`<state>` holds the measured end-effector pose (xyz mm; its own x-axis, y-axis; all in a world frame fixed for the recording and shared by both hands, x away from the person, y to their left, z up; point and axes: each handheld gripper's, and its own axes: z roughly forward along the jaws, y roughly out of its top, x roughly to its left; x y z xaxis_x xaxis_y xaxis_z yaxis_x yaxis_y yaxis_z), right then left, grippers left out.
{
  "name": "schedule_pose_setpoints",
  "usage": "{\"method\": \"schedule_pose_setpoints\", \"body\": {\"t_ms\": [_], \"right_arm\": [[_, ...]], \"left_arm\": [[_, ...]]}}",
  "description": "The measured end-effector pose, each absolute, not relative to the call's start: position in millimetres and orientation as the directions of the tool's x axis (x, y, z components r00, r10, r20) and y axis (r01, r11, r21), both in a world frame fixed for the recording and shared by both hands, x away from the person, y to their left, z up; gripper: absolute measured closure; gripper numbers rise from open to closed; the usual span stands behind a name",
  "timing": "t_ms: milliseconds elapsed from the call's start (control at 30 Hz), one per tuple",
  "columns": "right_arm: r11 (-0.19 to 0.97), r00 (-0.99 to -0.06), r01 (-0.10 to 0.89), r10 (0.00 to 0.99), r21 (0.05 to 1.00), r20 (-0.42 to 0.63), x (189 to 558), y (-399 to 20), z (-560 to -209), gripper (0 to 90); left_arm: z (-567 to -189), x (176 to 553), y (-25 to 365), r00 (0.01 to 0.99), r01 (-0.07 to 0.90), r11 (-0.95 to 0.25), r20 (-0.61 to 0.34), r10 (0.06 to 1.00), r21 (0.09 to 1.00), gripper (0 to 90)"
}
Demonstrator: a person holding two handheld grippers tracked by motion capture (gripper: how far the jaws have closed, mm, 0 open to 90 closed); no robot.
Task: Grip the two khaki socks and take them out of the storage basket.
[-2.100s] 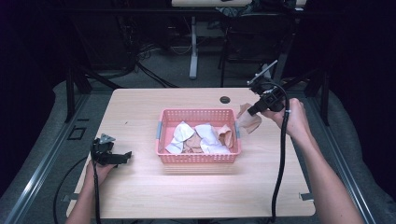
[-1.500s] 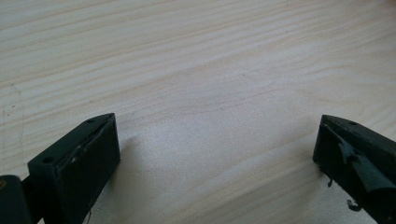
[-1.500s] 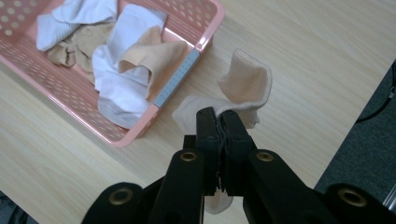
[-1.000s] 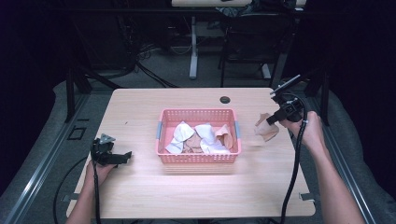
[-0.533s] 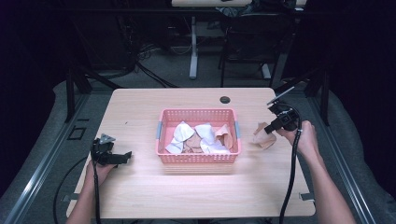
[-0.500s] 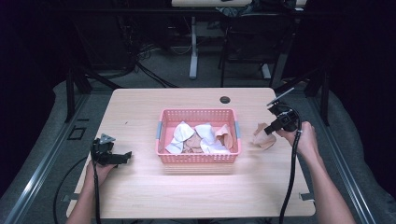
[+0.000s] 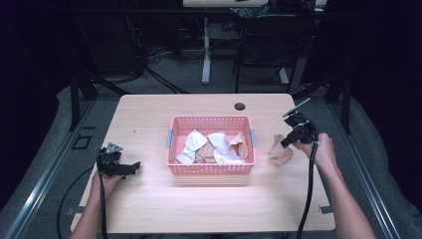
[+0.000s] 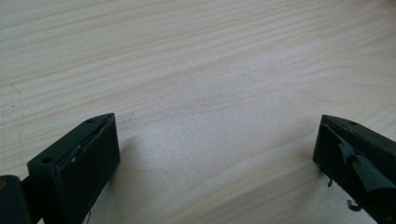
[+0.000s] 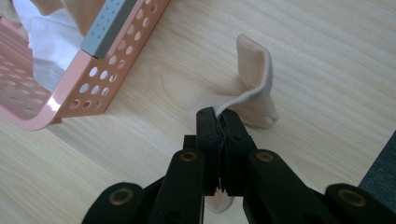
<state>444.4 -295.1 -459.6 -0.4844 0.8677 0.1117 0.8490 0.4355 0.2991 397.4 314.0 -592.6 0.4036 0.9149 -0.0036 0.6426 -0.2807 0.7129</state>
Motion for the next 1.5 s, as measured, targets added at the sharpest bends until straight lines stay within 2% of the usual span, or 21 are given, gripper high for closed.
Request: {"method": "schedule_pose_setpoints", "body": {"t_ms": [233, 433, 500, 567, 600, 700, 800, 867, 967, 1200, 1500], "right_arm": [[0.419, -0.469, 0.859, 0.875, 0.296, 0.122, 446, -295, -469, 87.7], [0.443, -0.480, 0.862, 0.870, 0.245, 0.113, 449, -296, -477, 87.8], [0.423, -0.462, 0.868, 0.879, 0.259, 0.115, 448, -295, -480, 87.1], [0.410, -0.450, 0.871, 0.887, 0.272, 0.104, 448, -295, -479, 71.1], [0.410, -0.447, 0.871, 0.890, 0.271, 0.089, 448, -296, -478, 68.4], [0.417, -0.453, 0.866, 0.888, 0.277, 0.076, 448, -298, -472, 44.4], [0.407, -0.449, 0.861, 0.890, 0.305, 0.078, 445, -298, -468, 27.9], [0.405, -0.447, 0.857, 0.892, 0.319, 0.071, 444, -298, -464, 21.3], [0.410, -0.459, 0.844, 0.886, 0.346, 0.069, 442, -297, -458, 15.0], [0.420, -0.479, 0.820, 0.875, 0.388, 0.066, 436, -287, -443, 9.6], [0.467, -0.537, 0.796, 0.839, 0.386, 0.092, 435, -269, -428, 4.6]], "left_arm": [[-593, 397, 314, 0.404, 0.643, -0.281, -0.003, 0.915, 0.713, 0.4], [-593, 397, 314, 0.404, 0.643, -0.281, -0.003, 0.915, 0.713, 0.3], [-593, 397, 314, 0.404, 0.643, -0.281, -0.004, 0.915, 0.713, 0.3], [-593, 397, 314, 0.404, 0.642, -0.281, -0.004, 0.915, 0.713, 0.3], [-593, 397, 314, 0.404, 0.643, -0.281, -0.004, 0.915, 0.713, 0.4], [-593, 397, 314, 0.404, 0.642, -0.281, -0.004, 0.915, 0.713, 0.4], [-593, 397, 314, 0.405, 0.642, -0.281, -0.004, 0.914, 0.713, 0.3], [-593, 397, 314, 0.405, 0.642, -0.281, -0.004, 0.914, 0.713, 0.4], [-593, 397, 314, 0.405, 0.642, -0.282, -0.004, 0.914, 0.713, 0.4], [-593, 397, 314, 0.405, 0.642, -0.281, -0.004, 0.914, 0.713, 0.4], [-593, 397, 314, 0.405, 0.642, -0.281, -0.004, 0.914, 0.713, 0.4]]}}
